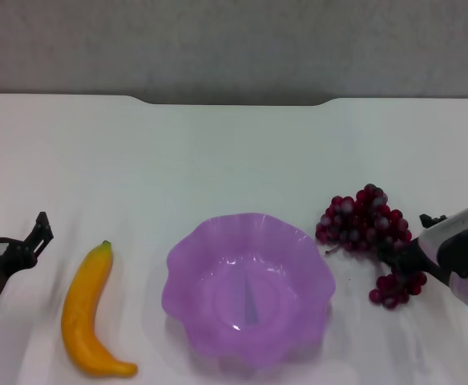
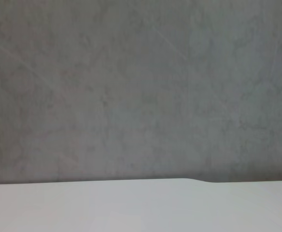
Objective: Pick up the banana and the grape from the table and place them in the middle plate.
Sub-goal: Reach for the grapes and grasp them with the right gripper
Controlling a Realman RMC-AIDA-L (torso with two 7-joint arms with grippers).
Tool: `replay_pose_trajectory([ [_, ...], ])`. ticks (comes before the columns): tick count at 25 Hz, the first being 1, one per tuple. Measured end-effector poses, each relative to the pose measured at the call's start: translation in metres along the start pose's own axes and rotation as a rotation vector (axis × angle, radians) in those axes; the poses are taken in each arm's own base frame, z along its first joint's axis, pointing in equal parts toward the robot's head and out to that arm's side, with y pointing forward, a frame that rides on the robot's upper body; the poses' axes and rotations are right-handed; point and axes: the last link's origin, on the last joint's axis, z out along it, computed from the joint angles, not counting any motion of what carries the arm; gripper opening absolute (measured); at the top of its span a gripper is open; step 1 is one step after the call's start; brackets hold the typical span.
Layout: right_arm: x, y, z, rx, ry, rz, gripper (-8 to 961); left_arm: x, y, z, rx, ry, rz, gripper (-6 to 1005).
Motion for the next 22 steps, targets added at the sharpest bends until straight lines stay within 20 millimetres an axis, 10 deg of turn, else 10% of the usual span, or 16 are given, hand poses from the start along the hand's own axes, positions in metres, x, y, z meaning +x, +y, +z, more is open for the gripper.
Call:
replay_pose_trajectory([
  [22, 0.007, 0.007, 0.004, -0.017, 0.008, -0.013, 823, 0.002, 0.002, 0.002, -0.004, 0.008, -0.006, 844],
])
